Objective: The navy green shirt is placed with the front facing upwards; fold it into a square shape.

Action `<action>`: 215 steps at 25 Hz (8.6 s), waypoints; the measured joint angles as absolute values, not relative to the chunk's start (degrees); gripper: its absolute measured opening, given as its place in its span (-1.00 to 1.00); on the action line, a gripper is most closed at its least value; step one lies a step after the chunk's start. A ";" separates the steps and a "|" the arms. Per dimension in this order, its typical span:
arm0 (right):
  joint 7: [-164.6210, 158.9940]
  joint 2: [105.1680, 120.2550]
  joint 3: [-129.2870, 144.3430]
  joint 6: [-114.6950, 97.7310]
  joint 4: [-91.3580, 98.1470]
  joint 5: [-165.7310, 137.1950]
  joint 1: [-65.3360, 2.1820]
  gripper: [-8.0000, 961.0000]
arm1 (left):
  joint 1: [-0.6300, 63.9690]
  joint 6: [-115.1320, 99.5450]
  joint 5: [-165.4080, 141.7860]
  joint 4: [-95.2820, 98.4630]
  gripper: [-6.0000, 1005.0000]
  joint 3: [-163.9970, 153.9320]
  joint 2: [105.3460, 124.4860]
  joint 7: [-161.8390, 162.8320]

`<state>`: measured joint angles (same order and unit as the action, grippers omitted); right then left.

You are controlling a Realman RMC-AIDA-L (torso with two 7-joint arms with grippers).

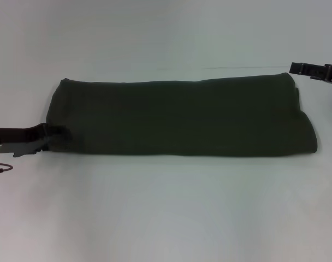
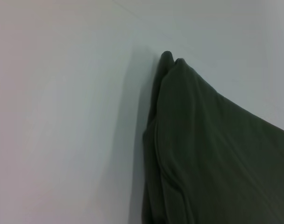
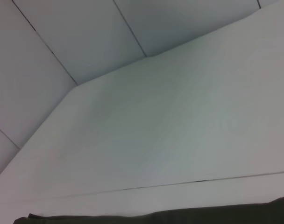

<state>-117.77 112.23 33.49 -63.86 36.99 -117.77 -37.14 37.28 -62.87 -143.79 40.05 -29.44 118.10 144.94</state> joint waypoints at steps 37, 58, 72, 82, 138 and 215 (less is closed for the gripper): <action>-117.27 113.60 33.12 -62.81 36.28 -117.77 -36.91 0.80 | 35.03 -60.24 -141.95 42.50 -0.89 -28.58 118.81 141.00; -117.17 117.41 33.44 -60.40 36.30 -117.05 -38.10 0.79 | 18.67 -71.54 -135.18 55.84 -0.89 -14.49 119.16 130.49; -116.70 117.96 33.32 -61.34 36.30 -117.04 -37.04 0.79 | 17.66 -72.76 -135.24 58.67 -0.90 -14.45 118.13 130.14; -116.56 117.85 33.49 -61.69 36.30 -117.07 -36.74 0.79 | 17.91 -73.21 -135.23 58.62 -0.91 -14.41 118.21 130.21; -128.62 113.57 39.13 -65.17 24.62 -121.24 -43.54 0.79 | 30.55 -87.18 -99.51 23.94 0.69 -30.81 123.90 80.12; -137.91 117.94 39.10 -59.03 18.19 -114.88 -41.72 0.78 | 27.15 -85.10 -105.99 36.05 0.68 -31.46 123.05 73.99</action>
